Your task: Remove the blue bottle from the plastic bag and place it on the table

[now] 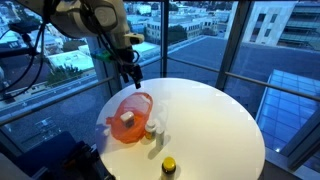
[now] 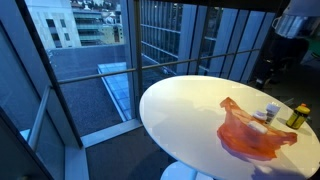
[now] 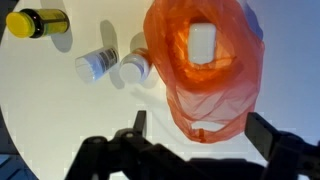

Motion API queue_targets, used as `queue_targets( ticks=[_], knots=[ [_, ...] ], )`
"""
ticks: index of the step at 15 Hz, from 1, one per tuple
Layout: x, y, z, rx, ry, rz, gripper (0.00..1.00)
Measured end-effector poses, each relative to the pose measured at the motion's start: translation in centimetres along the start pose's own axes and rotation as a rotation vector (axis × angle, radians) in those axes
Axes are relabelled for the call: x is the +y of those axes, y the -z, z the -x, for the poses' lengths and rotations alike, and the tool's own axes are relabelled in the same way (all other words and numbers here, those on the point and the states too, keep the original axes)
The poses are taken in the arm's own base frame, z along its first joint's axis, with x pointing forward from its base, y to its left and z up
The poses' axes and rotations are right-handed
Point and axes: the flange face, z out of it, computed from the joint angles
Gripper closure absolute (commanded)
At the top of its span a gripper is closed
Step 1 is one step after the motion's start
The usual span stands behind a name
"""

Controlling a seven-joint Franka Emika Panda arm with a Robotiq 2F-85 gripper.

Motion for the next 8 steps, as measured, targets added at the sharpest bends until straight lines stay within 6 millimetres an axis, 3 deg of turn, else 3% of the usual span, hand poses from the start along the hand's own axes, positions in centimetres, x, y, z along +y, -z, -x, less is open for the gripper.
queue_targets(
  ticks=[4, 8],
  knots=[
    [1.7, -2.6, 1.0, -0.027, -0.080, -0.058, 0.00],
    [2.8, -3.8, 1.5, -0.046, -0.132, -0.100, 0.00]
  ],
)
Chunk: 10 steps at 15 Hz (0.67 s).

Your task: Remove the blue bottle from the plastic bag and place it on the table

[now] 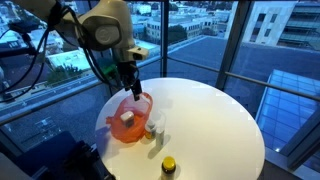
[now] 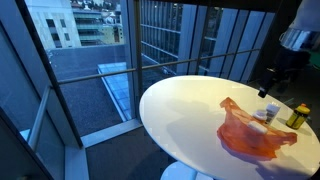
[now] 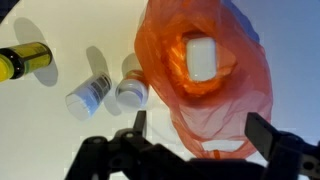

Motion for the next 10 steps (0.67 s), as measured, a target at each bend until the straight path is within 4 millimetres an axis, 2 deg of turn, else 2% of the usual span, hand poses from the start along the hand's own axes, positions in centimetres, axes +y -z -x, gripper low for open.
queue_targets(
  ticks=[7, 10],
  knots=[
    [-0.1, -0.2, 0.0, -0.006, 0.000, 0.001, 0.00],
    [0.4, -1.2, -0.1, -0.027, -0.018, 0.003, 0.00]
  ],
)
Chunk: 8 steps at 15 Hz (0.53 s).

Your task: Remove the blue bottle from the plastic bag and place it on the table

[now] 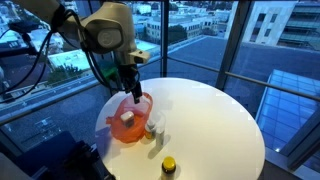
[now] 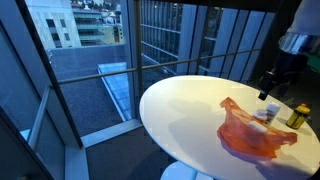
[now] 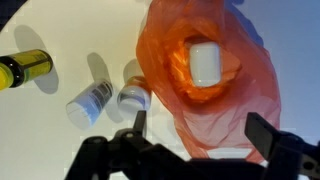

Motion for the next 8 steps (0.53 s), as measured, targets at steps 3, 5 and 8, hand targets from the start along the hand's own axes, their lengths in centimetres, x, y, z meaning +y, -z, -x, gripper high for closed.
queue_targets(
  ticks=[3, 5, 8],
  knots=[
    [0.6, -1.7, -0.5, -0.015, -0.017, -0.003, 0.00],
    [0.4, -3.1, -0.8, -0.009, -0.015, -0.006, 0.00],
    [-0.6, -5.4, -1.2, 0.007, 0.013, -0.013, 0.00]
  ],
)
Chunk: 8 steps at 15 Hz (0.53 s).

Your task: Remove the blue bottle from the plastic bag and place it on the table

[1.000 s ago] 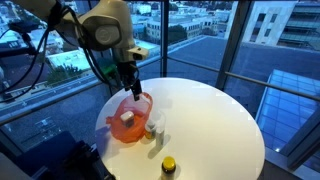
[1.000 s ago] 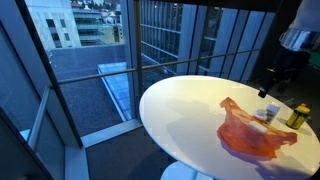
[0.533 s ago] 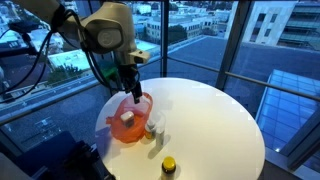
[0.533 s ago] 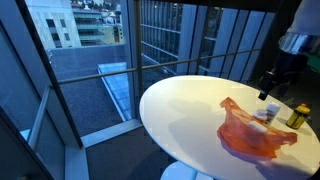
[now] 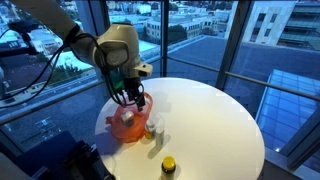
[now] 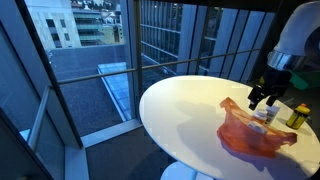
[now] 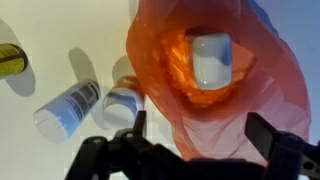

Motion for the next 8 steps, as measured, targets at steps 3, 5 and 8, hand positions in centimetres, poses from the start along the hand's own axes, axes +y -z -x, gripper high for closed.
queue_targets(
  ticks=[3, 5, 8],
  knots=[
    [-1.5, -2.1, 0.2, 0.003, 0.045, -0.004, 0.00],
    [-2.4, -3.3, 0.7, -0.007, 0.068, -0.004, 0.00],
    [-3.2, -4.6, 1.5, -0.032, 0.088, 0.000, 0.00]
  ],
)
